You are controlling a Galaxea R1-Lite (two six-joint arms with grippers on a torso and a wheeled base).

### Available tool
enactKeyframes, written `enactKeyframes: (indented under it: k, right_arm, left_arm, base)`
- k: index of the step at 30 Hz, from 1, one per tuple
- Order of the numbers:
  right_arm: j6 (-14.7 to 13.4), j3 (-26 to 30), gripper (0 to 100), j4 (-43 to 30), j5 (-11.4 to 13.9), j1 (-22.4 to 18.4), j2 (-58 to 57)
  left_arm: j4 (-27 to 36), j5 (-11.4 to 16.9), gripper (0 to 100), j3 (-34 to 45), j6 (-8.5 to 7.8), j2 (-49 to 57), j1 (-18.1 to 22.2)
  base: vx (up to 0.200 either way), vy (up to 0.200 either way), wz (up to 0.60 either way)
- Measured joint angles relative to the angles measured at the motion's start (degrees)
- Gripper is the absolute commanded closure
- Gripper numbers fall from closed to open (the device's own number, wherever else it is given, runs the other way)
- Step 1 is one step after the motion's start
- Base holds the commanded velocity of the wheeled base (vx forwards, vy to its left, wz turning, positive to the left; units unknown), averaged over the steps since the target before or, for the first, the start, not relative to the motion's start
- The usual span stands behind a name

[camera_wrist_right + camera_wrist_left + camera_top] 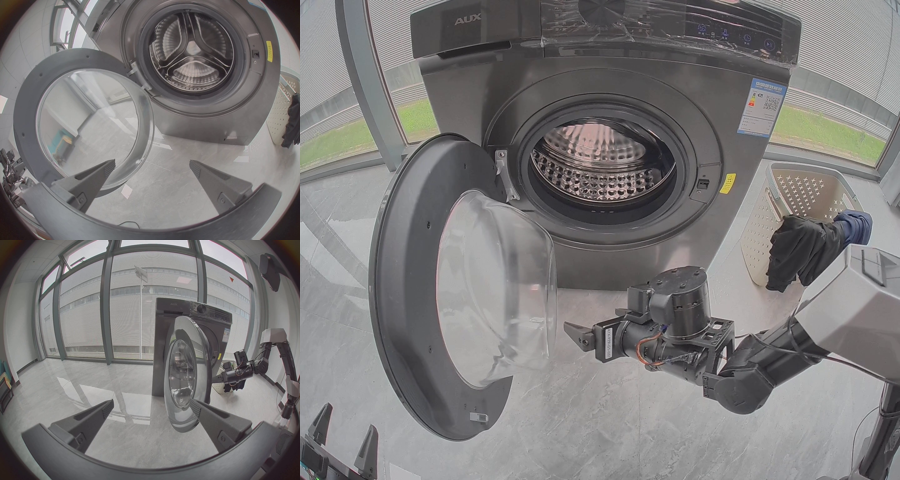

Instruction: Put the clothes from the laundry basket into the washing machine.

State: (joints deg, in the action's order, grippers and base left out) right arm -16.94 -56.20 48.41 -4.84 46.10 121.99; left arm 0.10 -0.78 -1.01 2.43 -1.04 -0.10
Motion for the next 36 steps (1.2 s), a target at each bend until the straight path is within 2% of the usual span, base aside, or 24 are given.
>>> enactKeyframes:
  k: [11, 23, 36]
  right_arm:
    - [-0.3, -9.0, 0, 4.9, -1.1, 3.7, 7.3]
    - [-0.2, -16.1, 0, 3.8, -1.0, 2.1, 10.2]
    - [-0.2, -31.9, 0, -0.1, -2.5, 5.7, 20.0]
  left_arm:
    - [0.0, 0.0, 0, 0.0, 0.00, 0.0, 0.0]
    - [0.0, 0.0, 0, 0.0, 0.02, 0.0, 0.0]
    - [0.0, 0.0, 0, 0.0, 0.02, 0.0, 0.0]
  base:
    - [0.000, 0.000, 0.00]
    - [0.000, 0.000, 0.00]
    - [0.000, 0.000, 0.00]
